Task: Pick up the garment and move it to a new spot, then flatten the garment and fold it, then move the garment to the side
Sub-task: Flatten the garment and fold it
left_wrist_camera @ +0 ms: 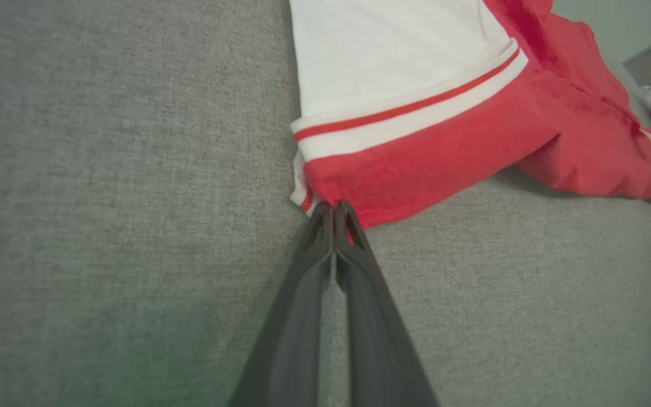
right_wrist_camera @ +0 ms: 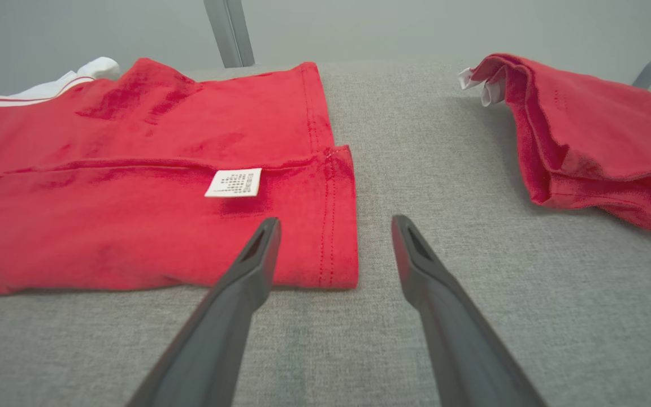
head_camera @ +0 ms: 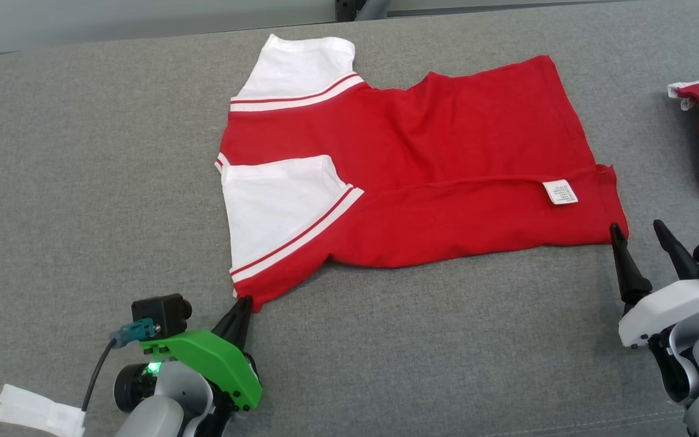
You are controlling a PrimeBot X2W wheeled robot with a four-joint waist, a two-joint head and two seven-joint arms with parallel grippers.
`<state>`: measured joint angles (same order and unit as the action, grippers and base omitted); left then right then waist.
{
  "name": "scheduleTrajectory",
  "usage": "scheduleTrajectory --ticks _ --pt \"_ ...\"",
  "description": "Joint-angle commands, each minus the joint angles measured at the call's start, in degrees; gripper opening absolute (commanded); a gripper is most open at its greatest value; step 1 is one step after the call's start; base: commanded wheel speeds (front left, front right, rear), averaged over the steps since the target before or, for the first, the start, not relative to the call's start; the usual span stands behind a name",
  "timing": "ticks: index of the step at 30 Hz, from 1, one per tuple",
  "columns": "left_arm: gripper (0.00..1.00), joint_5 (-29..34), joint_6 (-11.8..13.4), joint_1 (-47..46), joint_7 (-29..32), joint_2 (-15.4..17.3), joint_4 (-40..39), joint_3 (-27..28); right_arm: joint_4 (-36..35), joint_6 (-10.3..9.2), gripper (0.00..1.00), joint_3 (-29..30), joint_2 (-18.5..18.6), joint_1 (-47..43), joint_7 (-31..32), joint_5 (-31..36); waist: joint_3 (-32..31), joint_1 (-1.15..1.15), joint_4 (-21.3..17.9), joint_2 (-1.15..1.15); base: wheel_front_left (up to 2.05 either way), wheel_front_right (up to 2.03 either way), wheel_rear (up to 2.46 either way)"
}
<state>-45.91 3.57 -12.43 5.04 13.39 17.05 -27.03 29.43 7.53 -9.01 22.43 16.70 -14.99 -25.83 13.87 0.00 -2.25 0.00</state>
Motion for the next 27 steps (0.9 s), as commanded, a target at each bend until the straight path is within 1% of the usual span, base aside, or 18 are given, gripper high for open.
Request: scheduleTrajectory --ticks 1,6,10,11,12,13,14,15,17,21,27 --pt "0.0 0.07 -0.67 -0.7 -0.74 0.44 0.11 0.0 1.62 -0.09 1.0 -0.8 -0.32 1.4 0.12 -2.16 -0.04 0.0 0.15 0.0 0.0 0.0 0.0" --pt "0.0 0.42 -1.43 -0.71 -1.28 1.3 -0.41 -0.05 5.11 -0.09 1.0 -2.97 -0.1 4.05 1.5 -5.28 0.02 0.0 0.63 0.0 0.0 0.0 0.0" --pt "0.0 1.29 -1.87 -1.15 -1.45 2.21 -0.81 -0.39 8.71 -0.09 1.0 -4.46 0.2 6.33 4.16 -8.04 0.3 0.0 1.39 0.0 0.0 0.0 0.0" --pt "0.0 1.58 -1.87 -1.25 -1.34 2.45 -0.89 -0.51 9.47 -0.09 0.93 -4.83 0.3 6.94 4.72 -8.67 0.41 0.0 1.55 0.0 0.0 0.0 0.0" --pt "0.0 1.75 -1.89 -1.37 -1.23 2.65 -0.89 -0.58 10.24 -0.09 0.82 -5.3 0.42 7.37 5.3 -9.18 0.52 0.0 1.7 0.0 0.0 0.0 0.0" --pt "0.0 2.03 -1.9 -1.61 -1.22 2.99 -0.93 -0.77 11.02 -0.09 0.4 -6.5 0.52 8.06 5.71 -10.34 0.65 0.0 2.01 0.0 0.0 0.0 0.0" --pt "0.0 2.08 -1.95 -1.7 -1.29 3.12 -0.92 -0.91 11.42 -0.09 0.18 -6.89 0.75 8.35 5.58 -10.88 0.67 0.0 2.2 0.0 0.0 0.0 0.0" --pt "0.0 2.09 -1.99 -1.8 -1.47 3.15 -0.86 -1.05 11.75 -0.09 0.0 -7.42 1.05 8.47 5.38 -11.3 0.61 0.0 2.41 0.0 0.0 0.0 0.0" --pt "0.0 2.63 -2.14 -1.99 -1.82 3.37 -0.76 -1.32 12.21 -0.09 0.0 -8.37 1.28 8.27 5.0 -12.12 0.26 0.0 2.78 0.0 0.0 0.0 0.0" --pt "0.0 3.27 -2.46 -1.24 -2.74 3.77 -1.0 -1.83 11.99 -0.09 0.0 -10.22 2.99 6.08 4.14 -14.18 -1.15 0.0 3.25 0.0 0.0 0.0 0.0" --pt "0.0 2.63 -3.0 2.52 -2.89 5.45 -3.69 -2.12 8.67 -0.09 0.0 -12.95 6.15 1.44 3.71 -18.6 -3.41 0.0 3.16 0.0 0.0 0.0 0.0"
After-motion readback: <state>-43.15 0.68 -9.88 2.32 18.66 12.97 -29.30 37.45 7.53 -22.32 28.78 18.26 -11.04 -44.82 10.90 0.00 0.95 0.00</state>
